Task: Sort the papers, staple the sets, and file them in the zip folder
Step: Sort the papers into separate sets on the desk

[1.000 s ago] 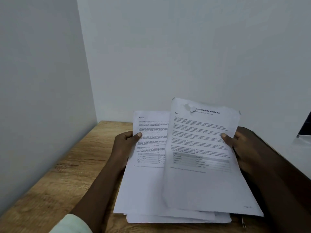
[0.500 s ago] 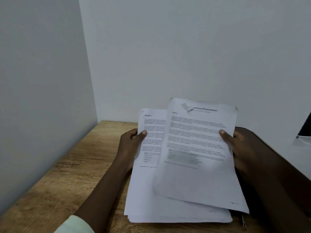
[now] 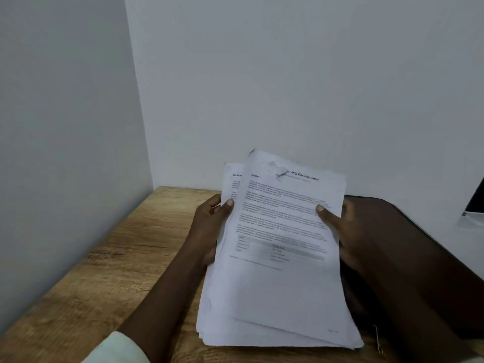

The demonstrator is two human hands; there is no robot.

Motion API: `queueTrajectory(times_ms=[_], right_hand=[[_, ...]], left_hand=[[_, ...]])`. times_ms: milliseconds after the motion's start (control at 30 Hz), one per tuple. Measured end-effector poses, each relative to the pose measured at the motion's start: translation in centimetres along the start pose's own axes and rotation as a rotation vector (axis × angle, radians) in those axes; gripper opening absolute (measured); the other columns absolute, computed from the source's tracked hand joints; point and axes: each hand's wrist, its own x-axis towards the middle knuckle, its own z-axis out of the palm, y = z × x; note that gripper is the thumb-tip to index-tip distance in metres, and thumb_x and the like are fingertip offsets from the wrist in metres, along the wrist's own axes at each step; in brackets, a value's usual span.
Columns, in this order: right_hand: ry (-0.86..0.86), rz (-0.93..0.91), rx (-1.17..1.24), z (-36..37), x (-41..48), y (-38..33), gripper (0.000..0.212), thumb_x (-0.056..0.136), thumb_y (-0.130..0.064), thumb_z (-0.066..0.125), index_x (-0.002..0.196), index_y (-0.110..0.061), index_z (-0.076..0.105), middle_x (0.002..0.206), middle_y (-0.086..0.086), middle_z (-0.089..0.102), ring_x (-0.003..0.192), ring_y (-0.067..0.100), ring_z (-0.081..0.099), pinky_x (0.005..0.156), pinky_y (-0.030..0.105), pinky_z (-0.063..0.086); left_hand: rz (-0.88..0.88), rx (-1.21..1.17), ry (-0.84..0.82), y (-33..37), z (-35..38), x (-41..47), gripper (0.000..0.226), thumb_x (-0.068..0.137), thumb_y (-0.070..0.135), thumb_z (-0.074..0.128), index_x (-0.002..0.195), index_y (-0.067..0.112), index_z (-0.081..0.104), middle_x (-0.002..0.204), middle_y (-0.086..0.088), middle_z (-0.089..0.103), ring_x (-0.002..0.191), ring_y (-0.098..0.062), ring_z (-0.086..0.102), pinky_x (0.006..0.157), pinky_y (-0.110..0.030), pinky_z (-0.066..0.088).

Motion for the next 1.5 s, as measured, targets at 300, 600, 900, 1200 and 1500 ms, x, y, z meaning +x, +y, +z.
queueTrajectory(times_ms=[300,600,900,1200,1500], right_hand=[[-0.125,0.034,-0.062,0.6,0.1,0.3,0.089,0.058,-0.044,0.09,0.131,-0.006,0.055,0.127,0.018,0.065,0.116,0.04,0.062,0.099,0.058,0.046],[-0.034,0.043,-0.086,-0.1,0.2,0.5,0.05,0.076,-0.02,0.076,0.12,-0.002,0.061,0.115,0.017,0.071,0.105,0.04,0.068,0.094,0.056,0.052],[-0.094,0.088,-0.123,0.3,0.1,0.7,0.036,0.085,-0.011,0.065,0.121,-0.004,0.061,0.117,0.016,0.07,0.103,0.033,0.069,0.086,0.042,0.059],[0.208,-0.005,-0.272,-5.8,0.6,-3.0,0.052,0.08,-0.031,0.076,0.126,-0.013,0.061,0.117,0.007,0.069,0.11,0.028,0.065,0.07,0.025,0.057],[0.175,0.157,-0.309,-5.4,-1.1,-4.5,0.026,0.094,0.007,0.052,0.119,0.0,0.054,0.108,0.015,0.064,0.068,0.018,0.07,0.051,0.017,0.055]], left_hand=[[-0.023,0.009,-0.008,-0.2,0.2,-0.1,0.025,0.096,0.015,0.061,0.119,0.009,0.069,0.105,-0.016,0.074,0.08,-0.024,0.072,0.066,-0.032,0.06],[-0.023,0.025,0.022,-0.6,-0.1,0.0,0.023,0.097,0.016,0.061,0.117,0.011,0.07,0.108,-0.017,0.074,0.087,-0.029,0.071,0.077,-0.038,0.061],[-0.055,-0.081,-0.025,-0.2,0.1,-0.3,0.019,0.098,0.015,0.059,0.113,0.008,0.07,0.098,-0.013,0.074,0.078,-0.025,0.071,0.068,-0.034,0.059],[0.223,0.536,0.32,-0.5,-3.7,1.1,0.014,0.092,0.01,0.064,0.09,0.022,0.072,0.091,0.001,0.074,0.092,-0.021,0.07,0.083,-0.037,0.059],[-0.011,1.139,0.205,-2.8,-3.4,3.2,0.062,0.072,0.049,0.083,0.118,0.012,0.064,0.12,-0.011,0.058,0.113,-0.025,0.055,0.082,-0.031,0.044]])
